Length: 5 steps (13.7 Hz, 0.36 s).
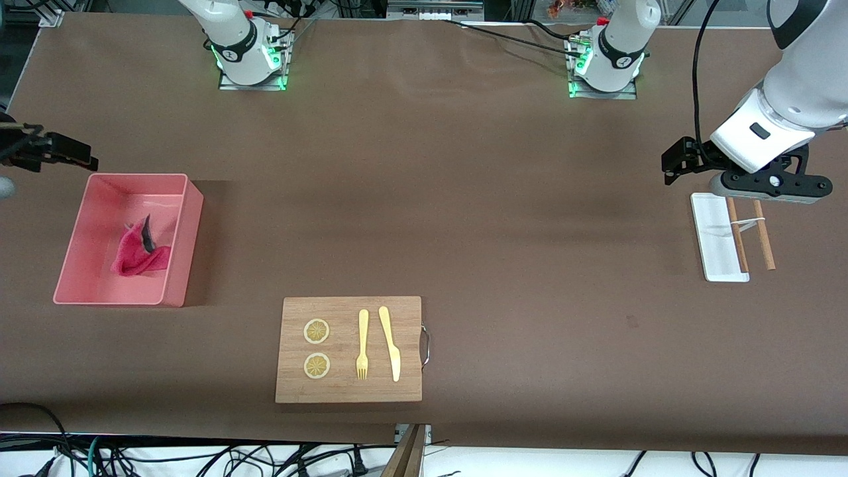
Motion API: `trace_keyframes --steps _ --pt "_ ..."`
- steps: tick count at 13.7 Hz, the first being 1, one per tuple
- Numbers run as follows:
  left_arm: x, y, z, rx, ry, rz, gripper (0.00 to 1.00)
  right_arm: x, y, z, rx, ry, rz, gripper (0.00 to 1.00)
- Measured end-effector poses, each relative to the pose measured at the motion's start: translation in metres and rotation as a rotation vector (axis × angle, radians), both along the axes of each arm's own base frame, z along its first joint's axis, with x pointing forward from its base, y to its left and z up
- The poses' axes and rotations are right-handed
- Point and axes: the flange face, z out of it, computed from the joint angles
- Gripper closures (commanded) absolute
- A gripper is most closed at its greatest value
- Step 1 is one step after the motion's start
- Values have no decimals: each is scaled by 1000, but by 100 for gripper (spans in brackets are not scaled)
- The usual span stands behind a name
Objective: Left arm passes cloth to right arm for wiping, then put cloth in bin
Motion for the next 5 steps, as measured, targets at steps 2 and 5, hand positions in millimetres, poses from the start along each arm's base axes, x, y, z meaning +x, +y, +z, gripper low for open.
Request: trace_keyframes --steps 2,5 --pt "0 0 0 0 0 0 0 -11 1 19 -3 -30 0 0" --pt "0 0 0 -1 0 0 0 -15 2 18 -3 -25 -1 0"
